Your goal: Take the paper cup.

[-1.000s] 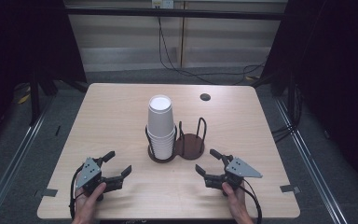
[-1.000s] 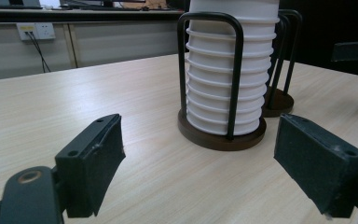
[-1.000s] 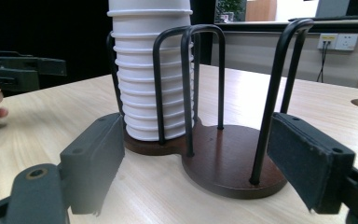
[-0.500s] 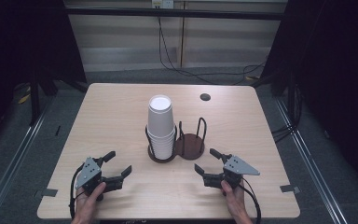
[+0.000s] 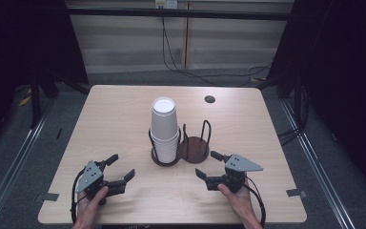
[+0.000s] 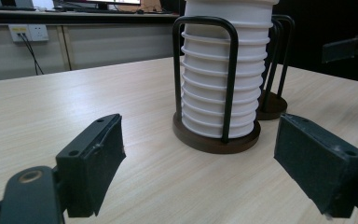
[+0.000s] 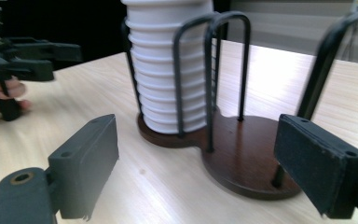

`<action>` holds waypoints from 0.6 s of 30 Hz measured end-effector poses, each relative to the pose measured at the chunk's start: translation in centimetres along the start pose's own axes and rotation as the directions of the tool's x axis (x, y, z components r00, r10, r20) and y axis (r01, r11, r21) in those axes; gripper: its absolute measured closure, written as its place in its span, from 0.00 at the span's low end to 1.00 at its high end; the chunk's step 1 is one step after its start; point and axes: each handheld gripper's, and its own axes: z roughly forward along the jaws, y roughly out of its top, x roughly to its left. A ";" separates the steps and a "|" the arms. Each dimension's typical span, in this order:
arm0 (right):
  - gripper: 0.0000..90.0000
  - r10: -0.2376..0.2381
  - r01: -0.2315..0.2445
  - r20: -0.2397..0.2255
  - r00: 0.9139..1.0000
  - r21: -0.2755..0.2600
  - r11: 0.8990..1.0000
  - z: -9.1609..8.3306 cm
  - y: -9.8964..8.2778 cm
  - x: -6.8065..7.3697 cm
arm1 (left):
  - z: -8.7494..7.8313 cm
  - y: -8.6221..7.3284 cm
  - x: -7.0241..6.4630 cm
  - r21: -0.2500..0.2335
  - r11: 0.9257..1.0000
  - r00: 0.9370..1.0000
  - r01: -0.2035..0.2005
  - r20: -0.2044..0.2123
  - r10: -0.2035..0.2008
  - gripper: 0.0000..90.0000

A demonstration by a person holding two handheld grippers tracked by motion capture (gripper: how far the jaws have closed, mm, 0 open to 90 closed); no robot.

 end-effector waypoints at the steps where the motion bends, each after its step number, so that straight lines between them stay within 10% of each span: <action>1: 0.16 -0.001 0.001 -0.010 1.000 0.006 1.000 0.0 0.2 0.0 | 0.0 0.0 0.0 0.005 1.000 1.000 -0.005 -0.001 0.005 0.17; 18: 0.19 -0.011 0.017 -0.053 0.999 0.107 0.994 1.1 4.4 0.1 | 0.0 0.0 -0.1 0.007 1.000 1.000 -0.016 0.004 0.016 0.17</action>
